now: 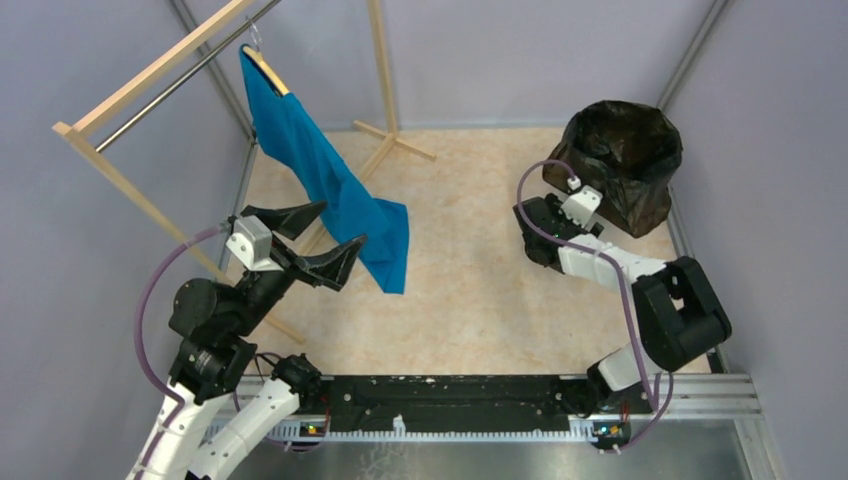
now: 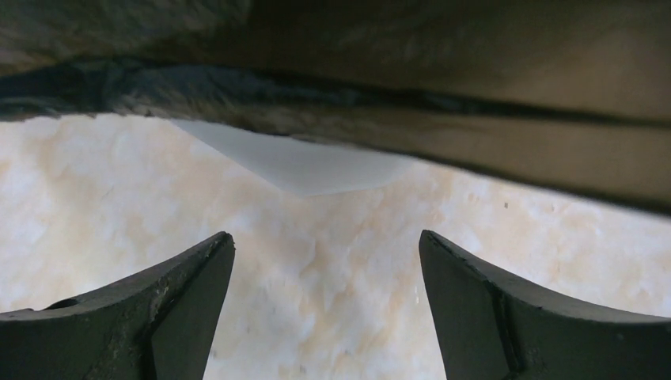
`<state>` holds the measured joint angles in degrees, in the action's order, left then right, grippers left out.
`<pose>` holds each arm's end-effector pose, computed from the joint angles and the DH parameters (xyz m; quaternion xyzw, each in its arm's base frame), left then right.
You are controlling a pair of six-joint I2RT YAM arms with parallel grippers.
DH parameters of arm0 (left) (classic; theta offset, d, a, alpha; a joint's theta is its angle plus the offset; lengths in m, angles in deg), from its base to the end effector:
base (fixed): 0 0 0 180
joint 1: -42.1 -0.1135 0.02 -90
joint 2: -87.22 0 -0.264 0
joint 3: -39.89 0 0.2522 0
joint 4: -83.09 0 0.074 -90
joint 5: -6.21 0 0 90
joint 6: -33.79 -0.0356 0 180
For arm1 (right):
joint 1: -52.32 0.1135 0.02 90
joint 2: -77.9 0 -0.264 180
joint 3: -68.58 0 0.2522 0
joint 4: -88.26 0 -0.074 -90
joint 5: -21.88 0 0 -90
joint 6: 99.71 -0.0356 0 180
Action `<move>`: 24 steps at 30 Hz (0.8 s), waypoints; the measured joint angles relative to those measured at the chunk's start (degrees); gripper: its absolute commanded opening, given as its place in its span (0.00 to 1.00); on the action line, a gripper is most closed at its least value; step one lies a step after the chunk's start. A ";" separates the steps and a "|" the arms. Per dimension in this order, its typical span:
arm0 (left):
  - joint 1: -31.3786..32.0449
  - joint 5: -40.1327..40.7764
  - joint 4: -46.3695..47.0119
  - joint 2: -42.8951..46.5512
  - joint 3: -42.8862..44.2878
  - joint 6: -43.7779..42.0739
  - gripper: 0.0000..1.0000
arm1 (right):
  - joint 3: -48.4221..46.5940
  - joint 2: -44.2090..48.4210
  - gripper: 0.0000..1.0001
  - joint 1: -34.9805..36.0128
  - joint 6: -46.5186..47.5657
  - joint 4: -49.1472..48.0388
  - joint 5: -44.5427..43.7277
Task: Put the trash bags into the trash bin
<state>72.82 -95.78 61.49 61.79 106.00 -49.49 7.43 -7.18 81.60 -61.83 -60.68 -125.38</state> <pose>0.0613 -0.0450 0.4268 0.2032 0.5467 -0.3174 0.7478 0.2601 0.1115 0.1979 0.3070 0.7920 -0.1743 0.4981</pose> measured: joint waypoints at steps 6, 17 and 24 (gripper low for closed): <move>0.00 0.02 0.07 -1.18 0.00 -0.11 0.99 | 0.00 -4.61 0.87 -6.47 7.45 -9.33 1.90; 0.00 0.02 0.07 -2.21 0.00 -0.74 0.99 | -8.11 -14.69 0.89 -17.22 9.79 -14.40 13.31; 0.00 0.00 0.09 -2.21 0.00 -0.63 0.99 | -8.41 -14.47 0.95 -17.07 12.81 -13.88 21.55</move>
<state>72.82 -95.78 61.58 59.58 106.00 -50.12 -0.99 -21.65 64.53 -49.02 -74.56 -103.83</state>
